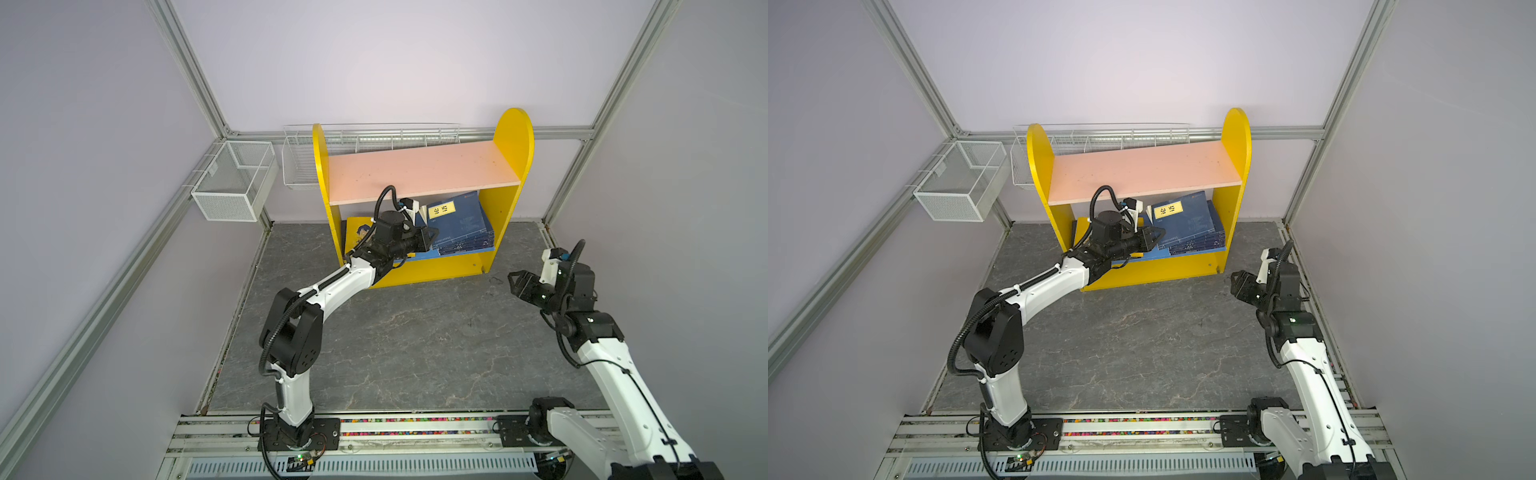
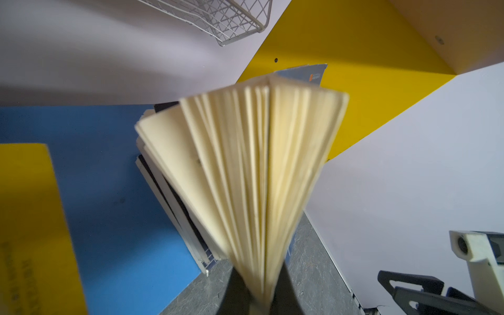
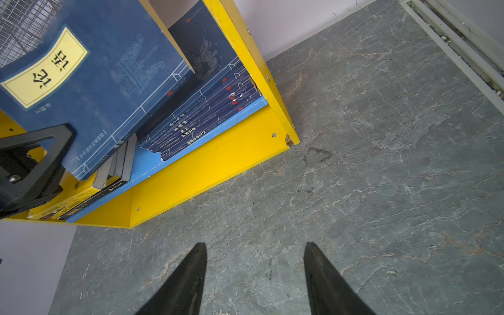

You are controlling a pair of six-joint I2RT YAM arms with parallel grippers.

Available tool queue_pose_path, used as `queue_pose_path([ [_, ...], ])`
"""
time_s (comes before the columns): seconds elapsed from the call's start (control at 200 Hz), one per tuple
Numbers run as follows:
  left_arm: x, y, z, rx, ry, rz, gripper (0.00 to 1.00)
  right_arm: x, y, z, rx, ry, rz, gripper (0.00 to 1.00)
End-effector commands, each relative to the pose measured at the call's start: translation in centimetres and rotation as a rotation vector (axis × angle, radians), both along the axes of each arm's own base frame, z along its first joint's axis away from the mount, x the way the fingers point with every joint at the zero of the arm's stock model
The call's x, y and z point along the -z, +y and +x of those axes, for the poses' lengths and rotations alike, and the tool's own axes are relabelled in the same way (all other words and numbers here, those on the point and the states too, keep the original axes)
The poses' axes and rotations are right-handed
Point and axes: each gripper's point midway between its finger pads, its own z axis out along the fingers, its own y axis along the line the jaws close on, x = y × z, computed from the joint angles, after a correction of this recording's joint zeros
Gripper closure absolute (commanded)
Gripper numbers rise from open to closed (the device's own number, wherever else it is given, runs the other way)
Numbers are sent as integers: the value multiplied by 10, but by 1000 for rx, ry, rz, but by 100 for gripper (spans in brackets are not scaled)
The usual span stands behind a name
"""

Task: Stacking books/files
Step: Place the book at the bookshelf.

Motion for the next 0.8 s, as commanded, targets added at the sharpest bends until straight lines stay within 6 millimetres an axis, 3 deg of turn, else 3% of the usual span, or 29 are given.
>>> queue_pose_path([
  [0.0, -22, -6, 18, -37, -70, -57, 100, 7, -1, -6, -8, 9, -17, 40],
  [0.32, -11, -27, 39, -20, -67, -49, 100, 13, -1, -12, -13, 17, -14, 40],
  [0.58, 5, -43, 41, 22, -38, 27, 100, 13, 0, -13, -19, 14, -13, 40],
  [0.62, 7, -43, 42, 14, -36, 41, 90, 12, 2, -13, -28, 10, -12, 40],
  [0.71, 4, -41, 44, -23, -41, 53, 59, 11, 3, -13, -38, 8, -8, 40],
  [0.795, -3, -37, 48, -74, -51, 50, 46, 10, 7, -13, -56, 6, 5, 41],
])
